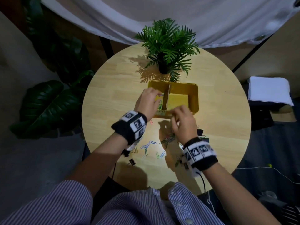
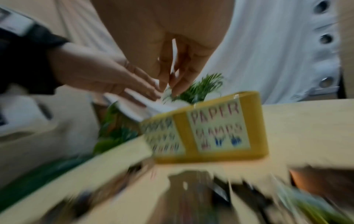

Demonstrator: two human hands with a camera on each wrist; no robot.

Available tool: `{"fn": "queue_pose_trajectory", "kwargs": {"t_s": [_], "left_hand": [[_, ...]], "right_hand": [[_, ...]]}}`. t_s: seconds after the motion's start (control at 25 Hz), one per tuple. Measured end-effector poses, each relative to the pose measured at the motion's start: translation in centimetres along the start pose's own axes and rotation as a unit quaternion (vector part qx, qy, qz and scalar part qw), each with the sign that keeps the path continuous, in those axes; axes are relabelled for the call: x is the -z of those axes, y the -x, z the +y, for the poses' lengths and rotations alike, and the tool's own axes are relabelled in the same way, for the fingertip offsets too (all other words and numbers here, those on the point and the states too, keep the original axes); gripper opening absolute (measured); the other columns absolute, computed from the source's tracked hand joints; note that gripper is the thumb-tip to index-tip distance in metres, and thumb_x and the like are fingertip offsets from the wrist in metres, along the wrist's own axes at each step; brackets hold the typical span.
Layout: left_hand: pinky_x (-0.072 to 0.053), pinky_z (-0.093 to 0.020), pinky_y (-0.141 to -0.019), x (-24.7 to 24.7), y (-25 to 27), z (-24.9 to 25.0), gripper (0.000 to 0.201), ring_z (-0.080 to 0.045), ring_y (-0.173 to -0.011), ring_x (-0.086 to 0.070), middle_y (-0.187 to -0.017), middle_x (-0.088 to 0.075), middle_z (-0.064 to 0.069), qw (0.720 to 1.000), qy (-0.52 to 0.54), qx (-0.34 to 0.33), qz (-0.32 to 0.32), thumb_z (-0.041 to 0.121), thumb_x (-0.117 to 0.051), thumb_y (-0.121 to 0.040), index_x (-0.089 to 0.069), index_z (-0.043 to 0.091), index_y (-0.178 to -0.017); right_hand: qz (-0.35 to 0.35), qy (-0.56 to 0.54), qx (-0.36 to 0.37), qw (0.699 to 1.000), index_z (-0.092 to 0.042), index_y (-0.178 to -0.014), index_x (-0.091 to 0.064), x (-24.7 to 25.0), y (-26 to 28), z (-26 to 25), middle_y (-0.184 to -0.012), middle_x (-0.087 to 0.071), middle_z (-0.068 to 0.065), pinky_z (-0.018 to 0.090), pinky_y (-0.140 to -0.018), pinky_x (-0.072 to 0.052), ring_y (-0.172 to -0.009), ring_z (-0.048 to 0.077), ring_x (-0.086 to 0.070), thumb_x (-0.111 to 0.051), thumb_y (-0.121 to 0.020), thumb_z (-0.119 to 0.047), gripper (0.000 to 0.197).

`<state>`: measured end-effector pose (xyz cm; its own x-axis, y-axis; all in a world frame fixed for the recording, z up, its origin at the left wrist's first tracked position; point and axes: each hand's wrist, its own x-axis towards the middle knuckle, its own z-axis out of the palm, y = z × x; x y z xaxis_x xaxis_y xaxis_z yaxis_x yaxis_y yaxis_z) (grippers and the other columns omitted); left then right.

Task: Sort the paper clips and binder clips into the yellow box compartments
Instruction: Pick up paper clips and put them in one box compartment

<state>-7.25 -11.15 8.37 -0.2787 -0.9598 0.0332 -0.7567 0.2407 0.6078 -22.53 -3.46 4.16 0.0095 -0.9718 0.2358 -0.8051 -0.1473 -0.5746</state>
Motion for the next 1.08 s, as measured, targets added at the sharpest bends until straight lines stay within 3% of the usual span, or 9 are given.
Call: {"fn": "queue_pose_trajectory", "kwargs": {"t_s": [0.08,0.16,0.28,0.4,0.64,0.76,0.88,1.0,1.08], "left_hand": [[-0.051,-0.032,-0.09,-1.1,3.0,-1.9,0.018,-0.022,-0.1,-0.062,-0.108,-0.066,-0.009,0.999,-0.012,-0.032,0.019,0.008,-0.055,-0.093,-0.068,0.008,-0.106],[-0.051,-0.033,-0.094,-2.7,5.6,-3.4,0.027,-0.025,-0.109,-0.061,-0.118,-0.063,-0.009,0.988,-0.097,-0.067,-0.097,0.006,-0.05,-0.094,-0.062,0.009,-0.119],[-0.016,-0.039,-0.121,-5.4,7.1,-5.9,0.064,-0.03,-0.148,-0.014,-0.159,-0.014,-0.017,0.917,-0.244,-0.077,-0.306,0.001,-0.043,-0.092,-0.017,0.003,-0.151],[-0.001,-0.044,-0.122,-6.1,7.8,-6.9,0.074,-0.028,-0.149,0.009,-0.16,0.016,-0.015,0.888,-0.28,-0.036,-0.363,0.007,-0.04,-0.096,0.009,0.002,-0.151],[-0.016,-0.043,-0.121,-6.0,11.7,-6.5,0.071,-0.026,-0.149,-0.007,-0.162,0.001,-0.012,0.881,-0.254,-0.092,-0.389,0.009,-0.045,-0.096,-0.003,0.006,-0.153],[-0.041,-0.042,-0.099,-5.1,12.3,-6.1,0.077,-0.035,-0.132,-0.036,-0.147,-0.03,-0.018,0.904,-0.285,-0.066,-0.312,-0.003,-0.061,-0.081,-0.023,0.006,-0.147],[-0.045,-0.041,-0.07,-4.6,12.2,-5.2,0.069,-0.036,-0.106,-0.053,-0.126,-0.042,-0.016,0.899,-0.291,-0.004,-0.328,-0.013,-0.065,-0.071,-0.037,0.006,-0.131],[-0.047,-0.042,-0.071,-5.0,12.1,-4.9,0.069,-0.039,-0.099,-0.06,-0.117,-0.052,-0.019,0.894,-0.267,0.045,-0.357,-0.013,-0.065,-0.073,-0.034,0.004,-0.132],[-0.049,-0.042,-0.072,-5.3,12.2,-4.7,0.064,-0.036,-0.096,-0.062,-0.109,-0.06,-0.018,0.907,-0.233,0.063,-0.344,-0.007,-0.069,-0.077,-0.035,0.002,-0.131]], "right_hand": [[-0.151,0.038,-0.005,0.988,-0.007,-0.108,-0.064,-1.3,4.0,0.0,-0.106,-0.062,0.009,0.031,-0.078,-0.054,-0.086,0.023,-0.063,-0.056,-0.085,-0.004,0.024],[-0.219,0.062,-0.027,0.973,-0.001,-0.116,-0.061,-2.6,7.0,1.1,-0.113,-0.062,0.015,0.031,-0.081,-0.053,-0.092,0.029,-0.064,-0.057,-0.084,0.002,0.032],[-0.243,0.101,0.004,0.965,0.01,-0.123,-0.054,-3.4,9.0,2.3,-0.121,-0.058,0.026,0.043,-0.081,-0.057,-0.104,0.039,-0.06,-0.053,-0.081,0.006,0.042],[-0.264,0.132,0.098,0.95,0.007,-0.122,-0.056,-4.2,10.0,1.9,-0.118,-0.062,0.021,0.035,-0.072,-0.059,-0.097,0.032,-0.064,-0.055,-0.079,0.0,0.044],[-0.289,0.129,0.013,0.949,0.003,-0.146,-0.018,-4.8,7.2,1.7,-0.152,-0.026,0.022,0.038,-0.111,-0.033,-0.136,0.032,-0.032,-0.054,-0.089,-0.002,0.068],[-0.321,0.207,0.028,0.924,-0.003,-0.147,-0.02,-4.4,6.2,1.6,-0.153,-0.028,0.015,0.043,-0.104,-0.037,-0.133,0.03,-0.034,-0.038,-0.096,-0.019,0.056],[-0.289,0.186,0.134,0.929,-0.008,-0.133,-0.049,-3.4,8.8,1.6,-0.133,-0.056,0.01,0.042,-0.085,-0.048,-0.112,0.027,-0.055,-0.027,-0.094,-0.026,0.048],[-0.242,0.109,0.087,0.96,-0.006,-0.13,-0.048,-2.3,11.5,2.3,-0.116,-0.058,0.011,0.036,-0.071,-0.056,-0.093,0.027,-0.061,-0.054,-0.089,-0.025,0.045],[-0.306,0.078,-0.033,0.948,-0.011,-0.133,-0.037,-2.0,11.7,2.4,-0.117,-0.046,0.008,0.038,-0.073,-0.056,-0.09,0.025,-0.058,-0.078,-0.072,-0.032,0.076]]}}
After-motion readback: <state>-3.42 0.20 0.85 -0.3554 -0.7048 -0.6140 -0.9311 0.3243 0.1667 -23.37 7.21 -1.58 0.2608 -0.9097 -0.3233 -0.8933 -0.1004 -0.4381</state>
